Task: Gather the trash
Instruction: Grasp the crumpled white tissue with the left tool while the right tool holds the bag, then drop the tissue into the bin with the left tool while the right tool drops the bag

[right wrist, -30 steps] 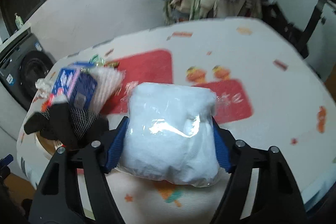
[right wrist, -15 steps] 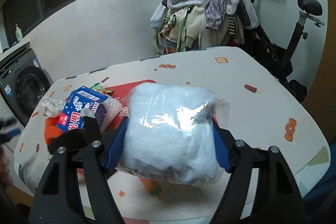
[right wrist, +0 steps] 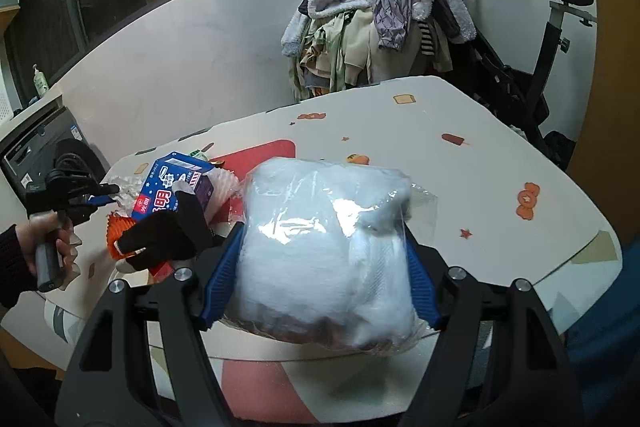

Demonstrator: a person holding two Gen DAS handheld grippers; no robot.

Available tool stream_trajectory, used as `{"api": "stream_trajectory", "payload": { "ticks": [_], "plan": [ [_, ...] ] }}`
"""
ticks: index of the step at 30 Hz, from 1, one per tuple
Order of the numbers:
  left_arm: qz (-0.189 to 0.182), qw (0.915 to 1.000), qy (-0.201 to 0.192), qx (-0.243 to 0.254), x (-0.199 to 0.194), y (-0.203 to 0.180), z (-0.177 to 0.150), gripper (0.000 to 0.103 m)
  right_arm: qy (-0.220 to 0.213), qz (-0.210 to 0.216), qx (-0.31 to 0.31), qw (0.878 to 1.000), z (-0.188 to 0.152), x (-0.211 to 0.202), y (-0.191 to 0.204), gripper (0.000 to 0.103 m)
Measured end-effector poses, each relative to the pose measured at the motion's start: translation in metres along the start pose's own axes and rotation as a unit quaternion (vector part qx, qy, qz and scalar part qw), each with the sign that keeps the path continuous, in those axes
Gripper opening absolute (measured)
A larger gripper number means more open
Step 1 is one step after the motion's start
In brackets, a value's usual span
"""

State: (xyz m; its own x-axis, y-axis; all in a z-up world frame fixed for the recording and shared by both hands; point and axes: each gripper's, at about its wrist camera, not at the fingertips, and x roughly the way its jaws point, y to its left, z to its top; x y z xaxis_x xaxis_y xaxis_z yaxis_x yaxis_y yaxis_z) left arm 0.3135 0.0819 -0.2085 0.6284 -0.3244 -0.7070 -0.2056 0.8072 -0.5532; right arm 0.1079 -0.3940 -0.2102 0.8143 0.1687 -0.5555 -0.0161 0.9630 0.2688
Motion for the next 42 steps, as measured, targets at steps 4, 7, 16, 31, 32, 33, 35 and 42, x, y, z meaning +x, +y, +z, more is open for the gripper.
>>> {"api": "stream_trajectory", "payload": {
  "ticks": [4, 7, 16, 31, 32, 33, 35, 42],
  "plan": [
    [0.002, 0.9964, -0.014, 0.084, -0.02, -0.023, -0.003, 0.011, -0.007, 0.005, 0.0, 1.0, 0.003, -0.006, 0.002, 0.072],
    [-0.008, 0.9912, -0.03, 0.129, -0.045, -0.036, -0.003, 0.011, -0.012, 0.013, -0.001, 1.0, 0.005, -0.009, 0.008, 0.072],
    [-0.043, 0.9755, -0.044, 0.212, -0.134, -0.048, -0.032, 0.011, -0.022, 0.046, -0.025, 0.998, 0.002, -0.032, 0.041, 0.072],
    [-0.115, 0.9499, 0.038, 0.288, -0.225, -0.019, -0.173, 0.011, -0.028, 0.086, -0.071, 0.993, -0.02, -0.08, 0.093, 0.072],
    [-0.118, 0.9462, 0.052, 0.297, -0.226, -0.015, -0.186, 0.011, -0.027, 0.087, -0.074, 0.993, -0.022, -0.081, 0.095, 0.072],
    [-0.119, 0.9413, 0.069, 0.308, -0.225, -0.012, -0.201, 0.011, -0.025, 0.088, -0.077, 0.993, -0.024, -0.083, 0.098, 0.072],
    [-0.121, 0.9346, 0.092, 0.322, -0.223, -0.005, -0.221, 0.011, -0.021, 0.092, -0.079, 0.992, -0.027, -0.085, 0.101, 0.072],
    [-0.117, 0.9142, 0.162, 0.352, -0.197, 0.005, -0.272, 0.011, -0.005, 0.101, -0.098, 0.99, -0.044, -0.089, 0.113, 0.072]
  ]
}}
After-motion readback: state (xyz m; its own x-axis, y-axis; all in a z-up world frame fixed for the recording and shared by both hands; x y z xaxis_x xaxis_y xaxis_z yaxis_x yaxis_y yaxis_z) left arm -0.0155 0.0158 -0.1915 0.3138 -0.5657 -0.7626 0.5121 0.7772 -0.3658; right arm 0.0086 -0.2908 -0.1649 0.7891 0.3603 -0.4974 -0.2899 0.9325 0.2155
